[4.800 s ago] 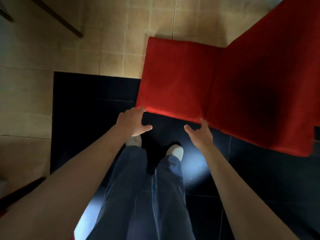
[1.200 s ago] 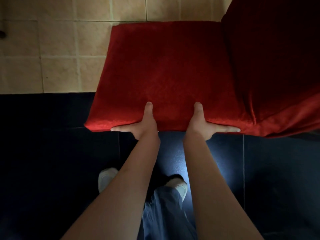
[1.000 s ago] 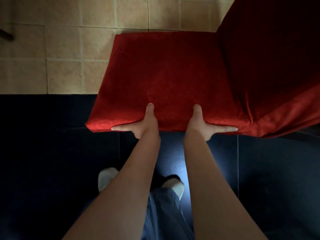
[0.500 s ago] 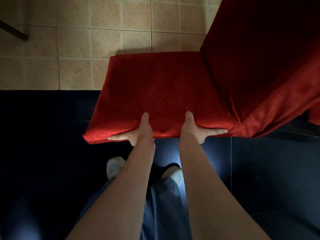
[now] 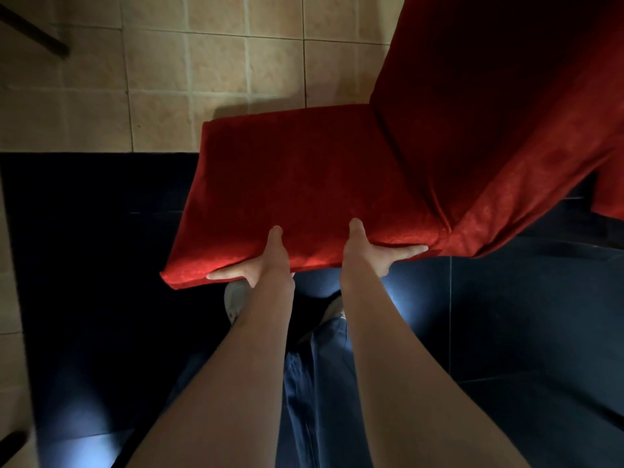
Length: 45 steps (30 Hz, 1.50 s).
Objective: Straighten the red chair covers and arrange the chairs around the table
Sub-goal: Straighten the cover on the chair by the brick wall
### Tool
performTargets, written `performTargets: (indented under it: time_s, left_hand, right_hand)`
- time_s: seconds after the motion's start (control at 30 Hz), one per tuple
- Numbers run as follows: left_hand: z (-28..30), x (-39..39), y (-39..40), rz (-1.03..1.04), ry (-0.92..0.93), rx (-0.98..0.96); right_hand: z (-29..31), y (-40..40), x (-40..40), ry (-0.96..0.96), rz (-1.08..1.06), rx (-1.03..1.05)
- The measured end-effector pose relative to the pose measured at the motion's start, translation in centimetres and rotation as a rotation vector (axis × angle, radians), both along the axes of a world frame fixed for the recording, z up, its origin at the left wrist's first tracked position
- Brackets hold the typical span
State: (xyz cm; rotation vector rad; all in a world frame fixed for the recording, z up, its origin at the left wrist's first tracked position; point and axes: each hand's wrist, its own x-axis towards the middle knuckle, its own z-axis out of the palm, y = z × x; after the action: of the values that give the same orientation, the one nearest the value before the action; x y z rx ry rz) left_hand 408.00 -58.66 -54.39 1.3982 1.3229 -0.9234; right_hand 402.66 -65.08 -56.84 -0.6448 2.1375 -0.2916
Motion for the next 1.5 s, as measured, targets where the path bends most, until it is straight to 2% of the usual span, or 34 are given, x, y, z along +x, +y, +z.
performTargets:
  time_s: [0.1, 0.5, 0.6, 0.83, 0.93, 1.07, 1.2, 1.4, 1.5]
  left_hand:
    - [-2.2, 0.4, 2.2, 0.055, -0.026, 0.104]
    - [-2.5, 1.7, 3.8, 0.121, 0.01, 0.11]
    - [-2.5, 2.5, 3.3, 0.101, -0.001, 0.156]
    - [-1.3, 5.6, 1.3, 0.074, 0.033, 0.096]
    - [-0.9, 6.8, 0.4, 0.024, 0.042, 0.136]
    - [-0.5, 8.0, -0.2, -0.05, 0.066, 0.036]
    - [0.3, 8.5, -0.2, -0.05, 0.089, 0.023]
    - [0.8, 8.1, -0.1, -0.033, 0.06, 0.155]
    - [1.3, 7.7, 0.6, -0.026, 0.069, 0.142]
  right_hand:
    - [0.4, 0.5, -0.1, -0.033, 0.026, -0.004]
    - [1.8, 1.7, 1.7, 0.022, 0.105, 0.033]
    - [2.2, 0.9, 2.4, 0.026, 0.146, 0.031]
    - [3.9, -1.6, 5.1, -0.031, 0.191, 0.019]
    - [4.4, -2.6, 6.4, -0.015, 0.191, -0.001]
    - [4.8, -3.3, 7.6, 0.011, 0.163, -0.024]
    - [5.0, -3.4, 7.9, 0.004, 0.152, -0.018]
    - [4.2, -2.8, 7.4, 0.02, 0.151, -0.052]
    - [4.0, -2.0, 7.1, 0.031, 0.136, -0.063]
